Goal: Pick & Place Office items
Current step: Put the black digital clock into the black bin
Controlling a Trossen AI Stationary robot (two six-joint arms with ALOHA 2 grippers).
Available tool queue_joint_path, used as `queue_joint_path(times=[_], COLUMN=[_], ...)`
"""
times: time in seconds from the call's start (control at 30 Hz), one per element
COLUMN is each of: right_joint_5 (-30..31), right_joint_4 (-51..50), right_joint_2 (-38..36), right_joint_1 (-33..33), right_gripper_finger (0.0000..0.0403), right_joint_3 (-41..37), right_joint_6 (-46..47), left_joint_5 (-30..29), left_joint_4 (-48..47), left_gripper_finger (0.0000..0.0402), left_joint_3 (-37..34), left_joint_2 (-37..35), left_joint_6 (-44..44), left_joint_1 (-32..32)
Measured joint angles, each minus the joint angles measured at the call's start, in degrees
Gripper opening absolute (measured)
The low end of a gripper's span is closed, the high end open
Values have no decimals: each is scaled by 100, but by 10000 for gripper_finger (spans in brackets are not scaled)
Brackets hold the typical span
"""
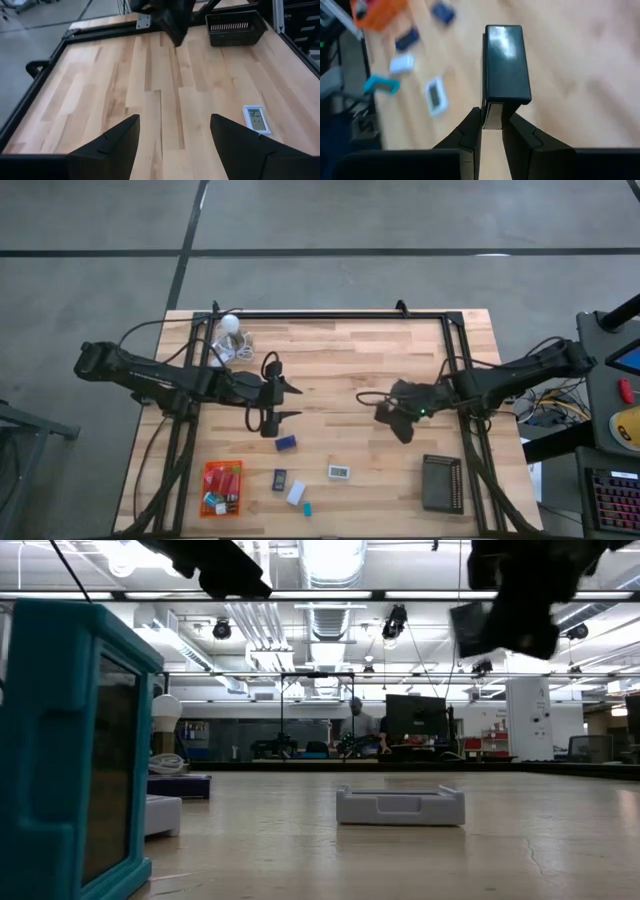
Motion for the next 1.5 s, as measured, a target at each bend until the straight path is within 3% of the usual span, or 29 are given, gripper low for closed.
queue_joint_path(times=[0.27, 0.63, 0.9, 1.1, 1.5], right_joint_5=[-1283, -1386, -1799, -1833, -1848], right_joint_4=[-1834, -4656, -4523, -3674, -3205], right_joint_2=[316, 1322, 1902, 2223, 3225], right_joint_1=[408, 1438, 2522, 3232, 3630], right_gripper_finger=[52, 52, 52, 52, 79], right_joint_3=[1182, 2189, 2284, 2186, 2163], right_joint_6=[1785, 4104, 5303, 5968, 6386], left_joint_5=[-3, -3, -3, -3, -3], left_joint_4=[200, 216, 219, 245, 372], left_gripper_finger=[247, 247, 247, 247, 248], left_joint_3=[1, -4, -4, -7, -7], left_joint_2=[-2, -2, -2, -1, -1], left_joint_6=[162, 335, 435, 511, 678], left_joint_1=[0, 0, 0, 0, 0])
